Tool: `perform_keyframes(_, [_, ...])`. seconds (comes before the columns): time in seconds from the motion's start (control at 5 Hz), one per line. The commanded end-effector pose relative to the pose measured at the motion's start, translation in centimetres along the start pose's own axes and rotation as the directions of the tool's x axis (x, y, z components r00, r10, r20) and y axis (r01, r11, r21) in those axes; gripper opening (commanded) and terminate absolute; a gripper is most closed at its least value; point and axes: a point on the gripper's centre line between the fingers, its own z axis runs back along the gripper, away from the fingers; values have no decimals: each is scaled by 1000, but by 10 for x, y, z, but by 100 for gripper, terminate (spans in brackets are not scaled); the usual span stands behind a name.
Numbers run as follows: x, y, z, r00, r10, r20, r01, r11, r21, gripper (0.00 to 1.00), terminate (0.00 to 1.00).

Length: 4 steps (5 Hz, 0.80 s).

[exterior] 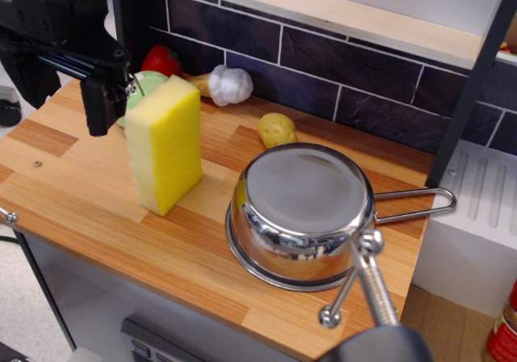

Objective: Wipe pot with sponge

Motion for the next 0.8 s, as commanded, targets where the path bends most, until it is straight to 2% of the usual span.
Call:
perform_keyframes(0.0, [0,0,0,1000,0,0,0,1000,0,100,0])
perform_keyframes(0.2, [10,-15,14,999,36,-34,-37,999,-26,100,0])
perform_keyframes(0.4, [27,-21,24,999,47,-11,-48,996,-78,100,0])
perform_keyframes(0.6, [49,-30,-2,1000,19,-10,-19,998,-52,100,0])
